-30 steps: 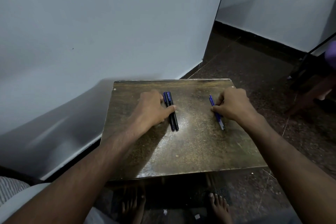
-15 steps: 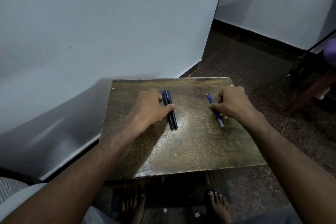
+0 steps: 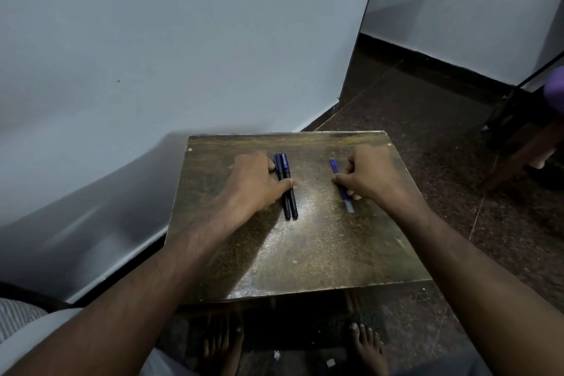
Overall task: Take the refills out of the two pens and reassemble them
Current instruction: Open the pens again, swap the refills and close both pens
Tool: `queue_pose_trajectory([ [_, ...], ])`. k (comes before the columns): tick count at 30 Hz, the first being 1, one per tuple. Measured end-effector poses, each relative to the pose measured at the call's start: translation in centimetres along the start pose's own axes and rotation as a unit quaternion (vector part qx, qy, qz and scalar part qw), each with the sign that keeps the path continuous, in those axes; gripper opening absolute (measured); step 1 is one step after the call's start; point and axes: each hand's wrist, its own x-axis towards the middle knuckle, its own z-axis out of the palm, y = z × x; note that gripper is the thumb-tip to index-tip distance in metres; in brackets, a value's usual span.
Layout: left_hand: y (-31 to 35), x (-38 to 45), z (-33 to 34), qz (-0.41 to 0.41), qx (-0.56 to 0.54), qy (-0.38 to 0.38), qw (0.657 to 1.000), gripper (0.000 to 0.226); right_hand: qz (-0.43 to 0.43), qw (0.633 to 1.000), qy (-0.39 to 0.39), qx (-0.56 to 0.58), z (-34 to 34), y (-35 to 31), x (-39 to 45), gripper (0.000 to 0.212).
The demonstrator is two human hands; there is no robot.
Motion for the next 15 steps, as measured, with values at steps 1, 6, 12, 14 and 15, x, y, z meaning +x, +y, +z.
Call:
queue_pose_trajectory([
  [1, -0.1, 0.0, 0.0, -0.003, -0.002, -0.003, 1.000, 0.025, -0.004, 1.000, -0.004, 0.012, 0.4, -0.7, -0.1, 0.025],
  [6, -0.2, 0.1, -0.1, -0.012, 0.020, 0.001, 1.000, 0.036, -0.027, 0.999, -0.008, 0.021, 2.1, -3.1, -0.2, 0.025],
  [12, 0.2, 0.1, 0.1, 0.001, 0.024, 0.006, 1.000, 0.027, -0.037, 0.999, -0.004, 0.025, 3.0, -3.8, -0.1, 0.026],
  [14, 0.2, 0.0, 0.0, 0.003, 0.021, 0.005, 1.000, 0.028, -0.039, 0.999, -0.003, 0.030, 3.0, -3.8, -0.1, 0.026],
  [15, 0.0, 0.2, 0.2, 0.005, 0.009, 0.010, 1.000, 0.029, -0.039, 0.999, -0.004, 0.035, 3.1, -3.6, -0.1, 0.026],
])
